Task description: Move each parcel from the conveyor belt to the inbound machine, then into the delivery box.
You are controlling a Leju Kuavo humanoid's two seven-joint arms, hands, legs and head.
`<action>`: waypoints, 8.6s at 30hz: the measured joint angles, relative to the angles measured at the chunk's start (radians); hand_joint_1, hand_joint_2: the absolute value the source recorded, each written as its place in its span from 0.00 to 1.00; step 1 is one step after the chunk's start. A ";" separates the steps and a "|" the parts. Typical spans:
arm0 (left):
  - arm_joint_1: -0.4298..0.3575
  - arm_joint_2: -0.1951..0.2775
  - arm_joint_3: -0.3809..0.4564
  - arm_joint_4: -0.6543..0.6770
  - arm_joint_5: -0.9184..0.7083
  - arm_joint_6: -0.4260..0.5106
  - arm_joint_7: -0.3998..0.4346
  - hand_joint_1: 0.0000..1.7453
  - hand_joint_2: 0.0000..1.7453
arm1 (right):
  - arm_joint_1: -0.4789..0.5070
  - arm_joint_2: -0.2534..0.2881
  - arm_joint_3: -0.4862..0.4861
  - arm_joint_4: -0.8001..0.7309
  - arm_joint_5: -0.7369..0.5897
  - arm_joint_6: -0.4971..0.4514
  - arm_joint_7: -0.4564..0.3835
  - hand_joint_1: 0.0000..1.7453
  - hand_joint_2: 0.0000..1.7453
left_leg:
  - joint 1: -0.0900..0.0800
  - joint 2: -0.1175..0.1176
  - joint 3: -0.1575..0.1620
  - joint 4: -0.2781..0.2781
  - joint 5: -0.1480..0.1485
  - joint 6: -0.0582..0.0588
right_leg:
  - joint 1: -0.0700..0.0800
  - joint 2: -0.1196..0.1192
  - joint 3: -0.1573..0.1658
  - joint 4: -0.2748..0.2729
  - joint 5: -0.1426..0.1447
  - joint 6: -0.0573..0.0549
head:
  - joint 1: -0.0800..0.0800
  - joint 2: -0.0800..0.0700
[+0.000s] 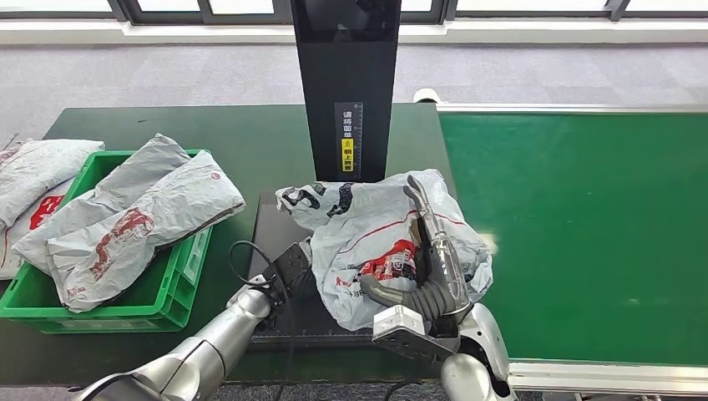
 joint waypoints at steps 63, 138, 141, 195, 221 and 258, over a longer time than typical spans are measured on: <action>0.057 0.029 0.084 -0.045 -0.083 0.024 -0.032 0.00 1.00 | -0.126 0.014 -0.112 0.529 -0.046 0.115 0.072 0.00 1.00 | 0.000 -0.002 -0.001 0.000 0.001 0.001 | 0.000 -0.002 0.000 0.000 0.001 0.000 | 0.000 0.000; 0.300 0.125 0.222 -0.839 -0.010 0.314 0.004 1.00 1.00 | 0.033 0.020 -0.157 0.160 -0.094 -0.037 -0.010 0.00 1.00 | 0.000 0.000 -0.002 0.000 0.000 0.000 | 0.000 0.000 -0.002 0.000 -0.001 0.000 | 0.000 0.000; 0.348 0.132 0.251 -0.937 -0.028 0.330 0.006 1.00 1.00 | 0.050 0.020 -0.157 0.108 -0.105 -0.037 -0.016 0.00 1.00 | 0.000 0.000 -0.002 0.000 0.000 0.001 | 0.000 -0.001 -0.002 0.000 -0.001 0.000 | 0.000 0.000; 0.292 0.159 0.479 -1.164 -0.442 0.789 0.110 1.00 1.00 | 0.060 0.020 -0.157 0.074 -0.121 -0.026 -0.013 0.00 1.00 | 0.001 0.000 -0.002 0.000 0.002 0.000 | 0.001 -0.001 -0.002 0.000 0.001 0.000 | 0.000 0.000; -0.031 0.200 0.612 -1.035 -0.787 0.789 0.265 1.00 1.00 | 0.064 0.023 -0.159 0.105 -0.112 -0.020 -0.014 0.00 1.00 | 0.002 0.000 -0.002 0.000 0.003 -0.001 | 0.002 0.000 -0.002 0.001 0.002 -0.002 | 0.000 0.000; -0.100 0.347 0.993 -0.506 -0.920 0.791 0.444 1.00 1.00 | 0.055 0.033 -0.185 0.123 -0.073 0.007 0.029 0.00 1.00 | 0.003 -0.001 -0.002 0.000 0.004 -0.002 | 0.003 -0.001 -0.002 0.001 0.002 -0.003 | 0.000 0.000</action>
